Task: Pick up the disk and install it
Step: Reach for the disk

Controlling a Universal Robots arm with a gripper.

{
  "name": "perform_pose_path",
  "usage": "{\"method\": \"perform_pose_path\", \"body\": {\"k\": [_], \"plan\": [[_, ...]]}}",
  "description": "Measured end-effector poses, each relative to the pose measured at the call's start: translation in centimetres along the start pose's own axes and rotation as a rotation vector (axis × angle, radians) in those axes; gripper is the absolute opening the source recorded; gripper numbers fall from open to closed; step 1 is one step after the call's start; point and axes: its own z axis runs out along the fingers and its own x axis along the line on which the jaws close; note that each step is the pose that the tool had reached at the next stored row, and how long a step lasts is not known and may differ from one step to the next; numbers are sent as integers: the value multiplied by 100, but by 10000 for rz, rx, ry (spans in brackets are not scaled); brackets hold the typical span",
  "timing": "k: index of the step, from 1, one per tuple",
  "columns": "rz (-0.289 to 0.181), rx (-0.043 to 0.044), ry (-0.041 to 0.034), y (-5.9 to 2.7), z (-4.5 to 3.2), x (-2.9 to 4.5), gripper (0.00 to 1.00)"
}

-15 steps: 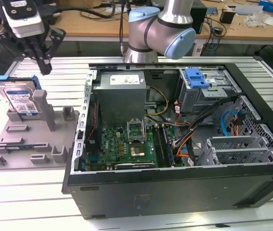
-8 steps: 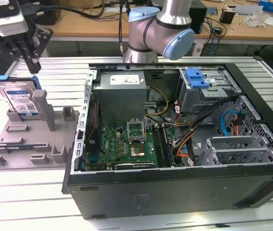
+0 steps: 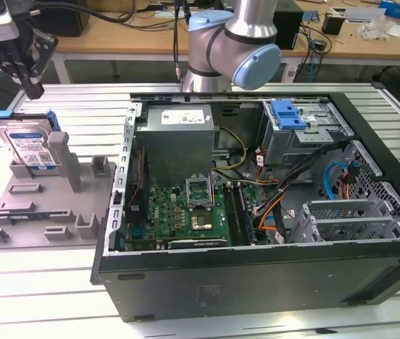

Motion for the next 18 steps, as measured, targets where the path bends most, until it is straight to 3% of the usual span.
{"method": "perform_pose_path", "body": {"k": [5,14,18], "plan": [[2,1,2,138,29,222,11],[0,1,1,328,71,559,11],[0,0,1,336,72,572,11]]}}
